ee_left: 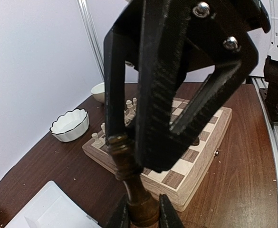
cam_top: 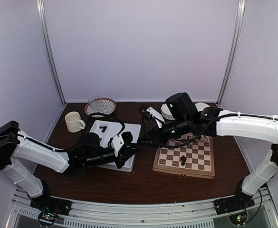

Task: Set up the chess pieces on the board
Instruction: Pass from the left arm to the right

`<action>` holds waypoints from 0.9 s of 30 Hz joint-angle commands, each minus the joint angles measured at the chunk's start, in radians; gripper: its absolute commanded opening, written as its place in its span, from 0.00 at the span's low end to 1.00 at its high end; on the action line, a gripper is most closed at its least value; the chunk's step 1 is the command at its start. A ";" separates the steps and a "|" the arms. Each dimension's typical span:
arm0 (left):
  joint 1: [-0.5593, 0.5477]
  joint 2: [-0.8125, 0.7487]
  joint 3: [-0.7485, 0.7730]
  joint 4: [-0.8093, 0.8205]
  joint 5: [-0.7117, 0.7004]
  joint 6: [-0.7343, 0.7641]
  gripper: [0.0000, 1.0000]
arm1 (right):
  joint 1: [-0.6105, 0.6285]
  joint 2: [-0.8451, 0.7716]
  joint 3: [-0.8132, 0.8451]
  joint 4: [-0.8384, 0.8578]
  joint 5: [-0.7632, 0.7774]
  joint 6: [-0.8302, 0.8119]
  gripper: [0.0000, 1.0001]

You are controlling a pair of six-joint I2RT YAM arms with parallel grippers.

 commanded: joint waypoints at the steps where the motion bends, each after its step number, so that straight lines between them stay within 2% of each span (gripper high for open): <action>1: -0.008 0.013 0.029 0.019 0.003 0.018 0.16 | -0.006 0.004 0.024 0.007 -0.022 0.008 0.33; 14: -0.017 0.016 0.035 0.008 0.002 0.033 0.15 | -0.006 0.016 0.025 0.014 -0.030 0.011 0.20; 20: -0.021 0.015 0.035 0.006 0.000 0.035 0.16 | -0.008 0.012 0.018 0.024 -0.024 0.011 0.05; 22: -0.021 0.016 0.034 0.009 -0.003 0.036 0.21 | -0.009 0.004 0.012 0.030 -0.015 0.011 0.01; 23: -0.022 0.016 0.033 0.013 -0.004 0.035 0.28 | -0.012 -0.002 0.009 0.032 -0.011 0.011 0.00; 27: -0.022 0.013 0.030 0.014 0.001 0.031 0.44 | -0.026 -0.035 -0.013 0.041 0.011 0.008 0.00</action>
